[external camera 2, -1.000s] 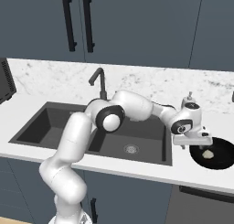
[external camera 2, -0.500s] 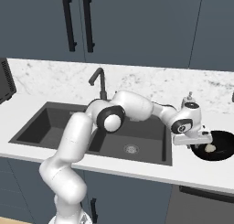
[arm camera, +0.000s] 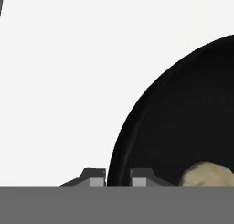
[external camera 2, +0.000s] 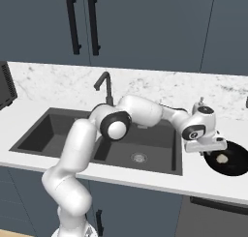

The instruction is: Pick the garlic from the sink and place it in the bowl. Then pick the bowl and place it in the microwave. Then close the microwave door and press the start button.

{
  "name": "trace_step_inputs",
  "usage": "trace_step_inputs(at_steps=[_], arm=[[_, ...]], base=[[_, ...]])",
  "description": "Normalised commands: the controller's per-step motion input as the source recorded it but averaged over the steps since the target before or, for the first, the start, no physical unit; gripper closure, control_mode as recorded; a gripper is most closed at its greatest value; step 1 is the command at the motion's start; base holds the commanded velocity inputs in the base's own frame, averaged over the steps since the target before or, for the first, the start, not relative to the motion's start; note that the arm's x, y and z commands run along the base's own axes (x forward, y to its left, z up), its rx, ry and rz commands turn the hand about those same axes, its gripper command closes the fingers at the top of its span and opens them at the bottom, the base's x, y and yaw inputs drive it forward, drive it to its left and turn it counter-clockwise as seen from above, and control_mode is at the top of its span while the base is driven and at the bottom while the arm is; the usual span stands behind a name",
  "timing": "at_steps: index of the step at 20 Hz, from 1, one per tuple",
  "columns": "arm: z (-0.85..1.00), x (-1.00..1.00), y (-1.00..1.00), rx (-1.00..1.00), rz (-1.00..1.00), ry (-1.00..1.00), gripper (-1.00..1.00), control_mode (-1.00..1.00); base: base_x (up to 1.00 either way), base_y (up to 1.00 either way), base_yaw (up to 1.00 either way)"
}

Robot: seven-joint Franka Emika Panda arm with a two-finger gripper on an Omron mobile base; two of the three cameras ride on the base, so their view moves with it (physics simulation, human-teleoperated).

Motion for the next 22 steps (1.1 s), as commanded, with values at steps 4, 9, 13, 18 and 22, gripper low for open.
trace_step_inputs(at_steps=[4,9,13,18,22], arm=[[0.39,-0.27,0.16,0.0,0.23,-0.04,1.0,-1.0],[0.15,-0.13,0.16,0.0,0.32,0.05,1.0,-1.0],[0.31,-0.38,0.23,-0.02,0.38,0.04,1.0,-1.0],[0.59,-0.7,0.33,-0.01,0.34,0.0,1.0,-1.0],[0.63,-0.64,0.76,-0.06,0.2,-0.15,1.0,-1.0]], base=[[0.0,0.0,0.0],[0.0,0.0,0.0],[0.0,0.0,0.0],[0.0,0.0,0.0],[0.0,0.0,0.0]])
